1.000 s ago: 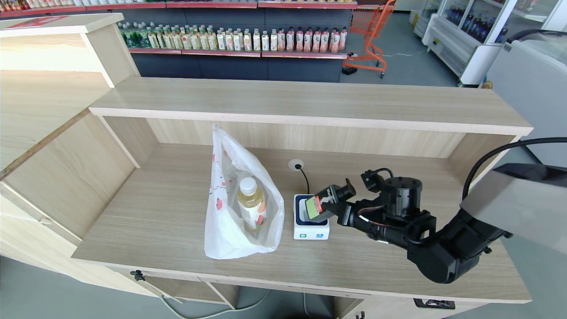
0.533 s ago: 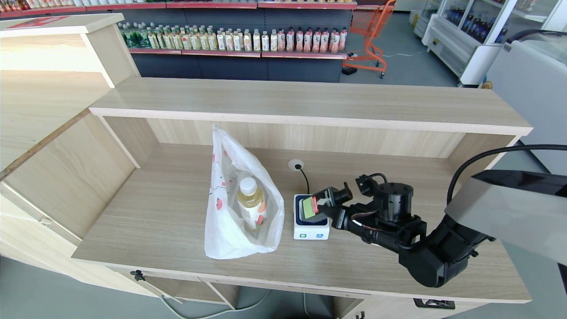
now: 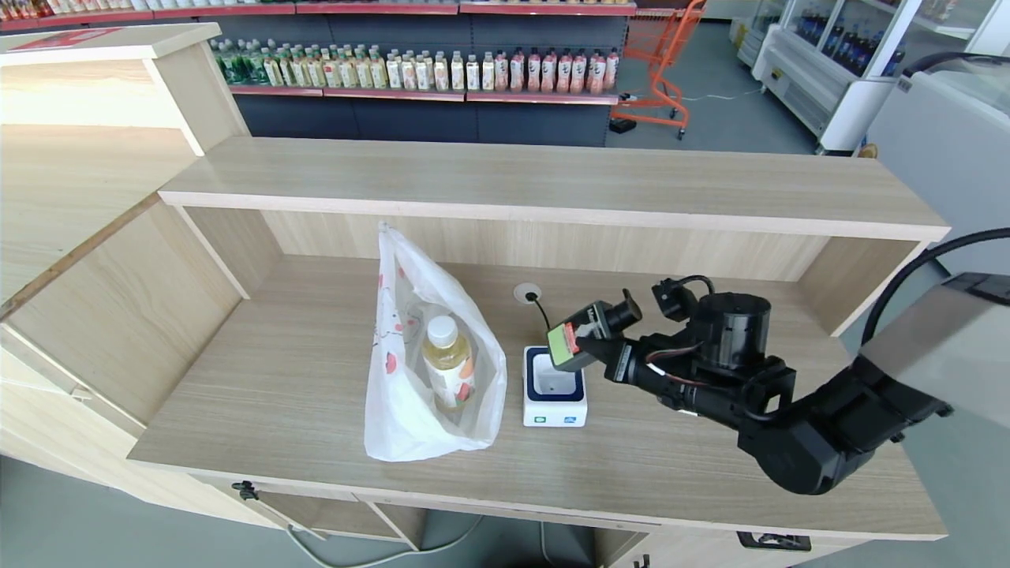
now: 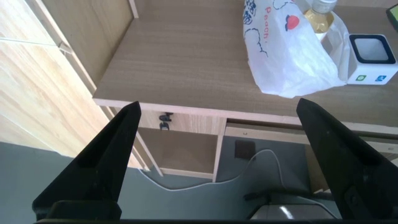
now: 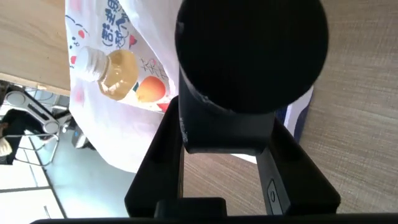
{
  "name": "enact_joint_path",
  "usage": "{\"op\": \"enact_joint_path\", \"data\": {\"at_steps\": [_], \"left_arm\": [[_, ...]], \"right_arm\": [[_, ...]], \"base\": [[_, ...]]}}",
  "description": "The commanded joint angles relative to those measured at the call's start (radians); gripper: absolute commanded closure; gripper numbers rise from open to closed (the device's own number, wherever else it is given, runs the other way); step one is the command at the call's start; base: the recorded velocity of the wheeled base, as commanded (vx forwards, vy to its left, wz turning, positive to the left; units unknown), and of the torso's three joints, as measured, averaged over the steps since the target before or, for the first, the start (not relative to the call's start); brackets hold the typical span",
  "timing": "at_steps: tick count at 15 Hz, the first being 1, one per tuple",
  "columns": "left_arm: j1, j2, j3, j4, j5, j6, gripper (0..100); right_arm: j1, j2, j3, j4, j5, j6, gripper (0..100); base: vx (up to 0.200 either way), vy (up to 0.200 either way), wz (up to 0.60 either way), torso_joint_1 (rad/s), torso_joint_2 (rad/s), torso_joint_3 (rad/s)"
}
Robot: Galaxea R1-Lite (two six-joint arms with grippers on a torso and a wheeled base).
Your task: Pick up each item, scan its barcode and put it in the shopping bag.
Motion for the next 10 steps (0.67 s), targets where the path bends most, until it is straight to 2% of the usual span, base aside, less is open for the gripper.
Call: {"op": "enact_joint_path", "data": {"at_steps": [1, 3, 6, 10], "left_arm": [[0.000, 0.000, 0.000, 0.000, 0.000, -0.001, 0], [0.000, 0.000, 0.000, 0.000, 0.000, -0.004, 0], [0.000, 0.000, 0.000, 0.000, 0.000, -0.006, 0], [0.000, 0.000, 0.000, 0.000, 0.000, -0.007, 0]], "right_arm": [[0.007, -0.210, 0.107, 0.035, 0.002, -0.111, 100], [0.030, -0.308, 0.234, -0.004, 0.007, -0.222, 100], [0.053, -0.419, 0.340, -0.013, 0.014, -0.226, 100], [0.051, -0.455, 0.380, -0.011, 0.022, -0.226, 100]], "base": [[0.000, 0.000, 0.00, 0.000, 0.00, 0.000], [0.000, 0.000, 0.00, 0.000, 0.00, 0.000], [0.000, 0.200, 0.00, -0.002, 0.00, 0.006], [0.000, 0.200, 0.00, 0.008, 0.00, 0.002]]}}
